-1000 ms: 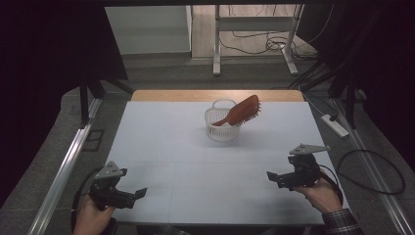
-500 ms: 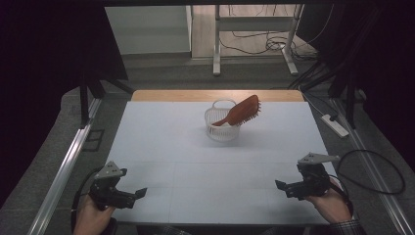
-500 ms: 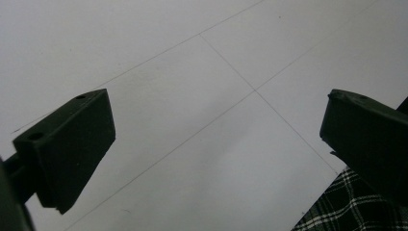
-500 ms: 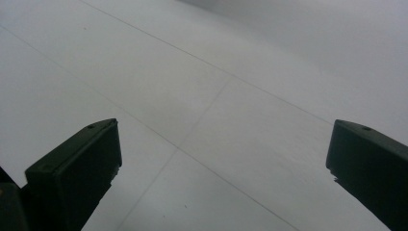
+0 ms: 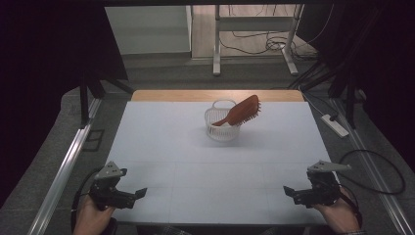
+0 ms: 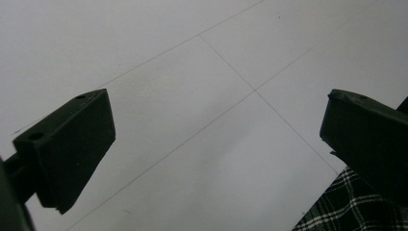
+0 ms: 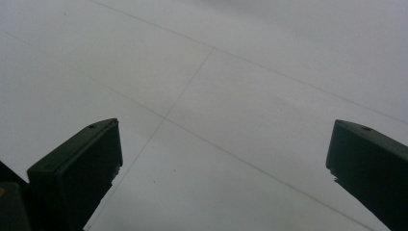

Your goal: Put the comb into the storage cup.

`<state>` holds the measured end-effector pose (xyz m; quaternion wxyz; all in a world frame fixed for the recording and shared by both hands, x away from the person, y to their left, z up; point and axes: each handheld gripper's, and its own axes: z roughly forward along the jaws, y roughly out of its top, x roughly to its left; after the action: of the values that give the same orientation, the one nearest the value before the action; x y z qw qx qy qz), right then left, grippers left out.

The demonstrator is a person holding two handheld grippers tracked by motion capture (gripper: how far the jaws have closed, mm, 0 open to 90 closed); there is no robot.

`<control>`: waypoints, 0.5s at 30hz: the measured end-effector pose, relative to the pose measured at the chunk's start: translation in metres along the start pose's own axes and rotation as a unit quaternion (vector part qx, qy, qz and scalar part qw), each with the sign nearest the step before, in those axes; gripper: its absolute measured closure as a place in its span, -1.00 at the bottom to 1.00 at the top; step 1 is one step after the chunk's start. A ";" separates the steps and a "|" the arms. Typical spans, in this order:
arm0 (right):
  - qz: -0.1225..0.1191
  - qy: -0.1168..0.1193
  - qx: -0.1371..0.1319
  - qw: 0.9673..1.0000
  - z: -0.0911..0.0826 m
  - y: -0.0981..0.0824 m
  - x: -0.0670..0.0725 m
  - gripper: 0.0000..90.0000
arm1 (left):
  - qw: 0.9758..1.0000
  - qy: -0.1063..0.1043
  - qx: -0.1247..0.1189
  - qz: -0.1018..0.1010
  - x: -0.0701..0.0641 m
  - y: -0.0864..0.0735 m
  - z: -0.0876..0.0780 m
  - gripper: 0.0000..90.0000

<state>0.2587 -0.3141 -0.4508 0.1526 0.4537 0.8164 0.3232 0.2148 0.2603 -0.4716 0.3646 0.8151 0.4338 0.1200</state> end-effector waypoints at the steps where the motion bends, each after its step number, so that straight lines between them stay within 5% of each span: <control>1: 0.001 -0.002 0.002 1.000 0.000 -0.001 0.000 -1.00 | 1.000 0.000 0.000 0.000 0.000 0.000 0.000 -1.00; 15: 0.001 -0.019 0.024 1.000 -0.008 -0.006 0.002 -1.00 | 1.000 -0.001 -0.001 0.001 0.000 0.001 0.000 -1.00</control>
<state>0.2491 -0.3181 -0.4485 0.1575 0.4638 0.8204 0.2951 0.2153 0.2600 -0.4716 0.3654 0.8155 0.4324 0.1203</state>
